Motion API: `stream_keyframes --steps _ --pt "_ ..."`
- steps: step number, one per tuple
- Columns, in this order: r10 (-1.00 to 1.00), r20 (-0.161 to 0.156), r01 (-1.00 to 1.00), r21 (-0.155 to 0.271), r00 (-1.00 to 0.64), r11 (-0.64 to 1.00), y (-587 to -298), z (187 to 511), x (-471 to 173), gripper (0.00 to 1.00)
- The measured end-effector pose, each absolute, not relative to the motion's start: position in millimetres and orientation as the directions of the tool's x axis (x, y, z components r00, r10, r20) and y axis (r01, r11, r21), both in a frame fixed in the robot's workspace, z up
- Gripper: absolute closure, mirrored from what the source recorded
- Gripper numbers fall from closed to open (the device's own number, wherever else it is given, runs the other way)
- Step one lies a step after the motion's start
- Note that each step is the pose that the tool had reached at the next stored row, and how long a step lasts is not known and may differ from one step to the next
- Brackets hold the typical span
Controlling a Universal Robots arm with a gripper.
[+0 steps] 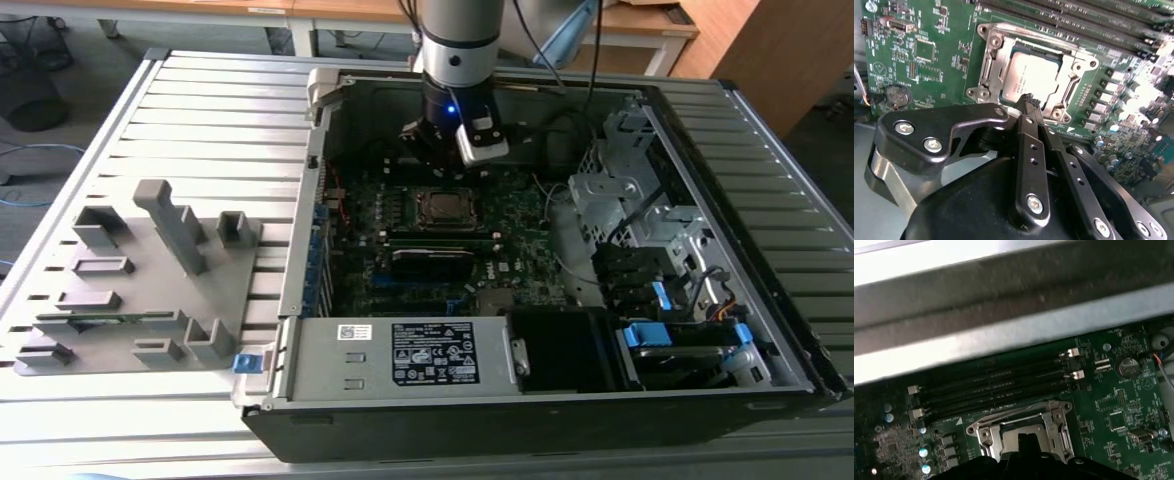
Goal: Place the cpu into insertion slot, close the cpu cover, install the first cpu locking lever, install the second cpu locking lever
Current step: 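Install the first cpu locking lever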
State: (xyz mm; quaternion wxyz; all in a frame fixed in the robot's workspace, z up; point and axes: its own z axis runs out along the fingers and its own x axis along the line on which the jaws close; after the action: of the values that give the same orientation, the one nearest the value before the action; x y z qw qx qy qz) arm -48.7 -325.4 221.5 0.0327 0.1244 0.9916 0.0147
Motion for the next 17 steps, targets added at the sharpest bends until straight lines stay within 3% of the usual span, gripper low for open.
stream_keyframes --steps 17 --pt "0.237 -0.061 0.235 0.037 -0.97 0.971 -343.8 221.6 -49.3 0.89"
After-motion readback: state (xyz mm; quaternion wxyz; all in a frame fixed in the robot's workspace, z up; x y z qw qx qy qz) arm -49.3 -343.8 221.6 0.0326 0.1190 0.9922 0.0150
